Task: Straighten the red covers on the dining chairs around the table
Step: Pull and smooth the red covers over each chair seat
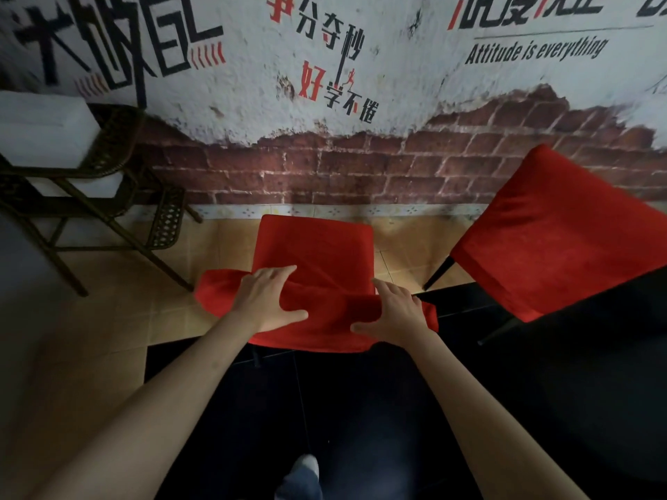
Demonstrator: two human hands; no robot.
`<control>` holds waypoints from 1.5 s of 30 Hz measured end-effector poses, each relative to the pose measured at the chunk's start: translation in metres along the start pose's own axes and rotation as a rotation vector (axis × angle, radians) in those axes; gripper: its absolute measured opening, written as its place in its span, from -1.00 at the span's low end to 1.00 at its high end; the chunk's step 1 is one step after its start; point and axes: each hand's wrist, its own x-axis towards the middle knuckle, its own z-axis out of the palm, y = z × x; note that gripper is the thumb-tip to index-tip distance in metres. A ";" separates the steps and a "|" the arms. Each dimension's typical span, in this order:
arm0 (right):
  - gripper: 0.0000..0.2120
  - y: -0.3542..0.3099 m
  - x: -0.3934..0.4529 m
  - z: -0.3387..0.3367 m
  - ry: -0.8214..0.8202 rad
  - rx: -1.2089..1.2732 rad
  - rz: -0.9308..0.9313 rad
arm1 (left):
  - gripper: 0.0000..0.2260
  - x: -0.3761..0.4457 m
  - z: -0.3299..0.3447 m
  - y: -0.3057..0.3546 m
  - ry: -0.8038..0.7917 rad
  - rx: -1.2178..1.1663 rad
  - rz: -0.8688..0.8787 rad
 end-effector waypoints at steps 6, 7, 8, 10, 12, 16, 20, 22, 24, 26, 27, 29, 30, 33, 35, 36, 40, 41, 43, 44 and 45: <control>0.09 0.015 0.032 0.011 -0.143 -0.002 -0.015 | -0.05 0.023 0.015 -0.001 -0.087 0.015 -0.056; 0.09 0.016 0.033 0.014 -0.154 -0.021 -0.018 | -0.03 0.025 0.016 -0.003 -0.099 0.030 -0.064; 0.09 0.017 0.034 0.016 -0.157 -0.053 -0.025 | -0.01 0.027 0.016 -0.005 -0.109 0.050 -0.071; 0.08 0.018 0.035 0.018 -0.155 -0.121 -0.041 | 0.00 0.028 0.017 -0.008 -0.122 0.103 -0.069; 0.07 0.019 0.034 0.022 -0.144 -0.162 -0.056 | 0.00 0.028 0.020 -0.009 -0.121 0.161 -0.055; 0.04 0.018 0.031 0.024 -0.140 -0.181 -0.051 | 0.00 0.028 0.024 -0.011 -0.112 0.188 -0.031; 0.04 0.013 0.026 0.026 -0.100 -0.189 -0.026 | 0.00 0.027 0.024 -0.014 -0.104 0.186 -0.005; 0.05 0.010 0.021 0.028 -0.095 -0.177 -0.004 | -0.01 0.025 0.023 -0.015 -0.111 0.179 0.008; 0.06 0.005 0.015 0.030 -0.097 -0.159 0.021 | -0.01 0.023 0.023 -0.018 -0.119 0.174 0.028; 0.06 0.001 0.006 0.033 -0.094 -0.139 0.050 | -0.03 0.020 0.023 -0.021 -0.123 0.176 0.057; 0.05 -0.003 0.001 0.036 -0.090 -0.130 0.066 | -0.03 0.018 0.022 -0.023 -0.127 0.176 0.076; 0.04 -0.010 -0.011 0.042 -0.074 -0.113 0.098 | -0.05 0.014 0.021 -0.028 -0.139 0.185 0.112; 0.04 -0.014 -0.016 0.046 -0.065 -0.106 0.116 | -0.05 0.012 0.021 -0.030 -0.143 0.199 0.133; 0.05 -0.028 -0.034 0.056 -0.045 -0.089 0.182 | -0.06 0.006 0.019 -0.038 -0.157 0.241 0.193; 0.05 -0.038 -0.045 0.064 -0.015 -0.081 0.223 | -0.06 0.003 0.018 -0.044 -0.165 0.255 0.236; 0.05 -0.043 -0.050 0.068 0.003 -0.081 0.244 | -0.06 0.002 0.017 -0.046 -0.169 0.260 0.257; 0.07 -0.061 -0.067 0.084 0.061 -0.096 0.316 | -0.09 -0.004 0.015 -0.058 -0.178 0.274 0.330; 0.07 -0.065 -0.070 0.087 0.070 -0.090 0.334 | -0.10 -0.005 0.015 -0.060 -0.177 0.276 0.347; 0.07 -0.074 -0.078 0.092 0.072 -0.072 0.369 | -0.11 -0.007 0.015 -0.065 -0.178 0.288 0.377; 0.06 -0.079 -0.082 0.095 0.065 -0.063 0.384 | -0.12 -0.009 0.014 -0.068 -0.183 0.299 0.393; 0.06 -0.084 -0.087 0.098 0.058 -0.055 0.396 | -0.12 -0.011 0.014 -0.070 -0.186 0.311 0.412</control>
